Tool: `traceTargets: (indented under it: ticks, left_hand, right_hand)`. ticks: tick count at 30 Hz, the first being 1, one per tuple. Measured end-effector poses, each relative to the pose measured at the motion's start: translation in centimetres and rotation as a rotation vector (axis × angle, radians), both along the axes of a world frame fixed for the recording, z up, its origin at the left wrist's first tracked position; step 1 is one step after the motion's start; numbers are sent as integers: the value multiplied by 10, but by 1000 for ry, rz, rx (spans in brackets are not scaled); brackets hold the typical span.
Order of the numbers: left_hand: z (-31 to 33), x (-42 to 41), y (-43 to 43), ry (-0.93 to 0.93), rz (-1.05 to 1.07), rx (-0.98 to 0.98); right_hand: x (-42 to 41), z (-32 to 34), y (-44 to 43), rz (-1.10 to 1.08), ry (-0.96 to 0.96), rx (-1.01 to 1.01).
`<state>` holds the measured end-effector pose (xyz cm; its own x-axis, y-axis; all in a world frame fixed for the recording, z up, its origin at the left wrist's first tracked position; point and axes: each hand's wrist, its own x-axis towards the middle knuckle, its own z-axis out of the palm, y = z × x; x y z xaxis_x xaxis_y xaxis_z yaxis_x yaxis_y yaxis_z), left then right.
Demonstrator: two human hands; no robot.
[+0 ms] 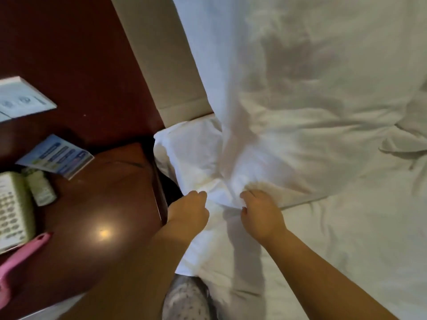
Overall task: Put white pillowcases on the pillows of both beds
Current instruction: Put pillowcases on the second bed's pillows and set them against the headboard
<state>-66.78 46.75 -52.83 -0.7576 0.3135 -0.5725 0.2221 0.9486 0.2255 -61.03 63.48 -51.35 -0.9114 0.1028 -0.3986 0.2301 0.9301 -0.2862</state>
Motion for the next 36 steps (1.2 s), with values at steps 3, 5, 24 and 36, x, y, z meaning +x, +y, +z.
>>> traceTargets:
  ticks: [3,5,24,36]
  left_hand:
    - [-32,6,4,-7,27,45]
    - [-47,6,13,-5,114,98]
    - [-84,26,30,-182,285,212]
    - [84,-19,37,13,182,294]
  right_hand:
    - [3,-23,-9,82,-27,42]
    - [3,-33,-15,125,-57,87]
    - [-16,-47,-47,147,-293,220]
    - [-41,100,-42,159,-50,154]
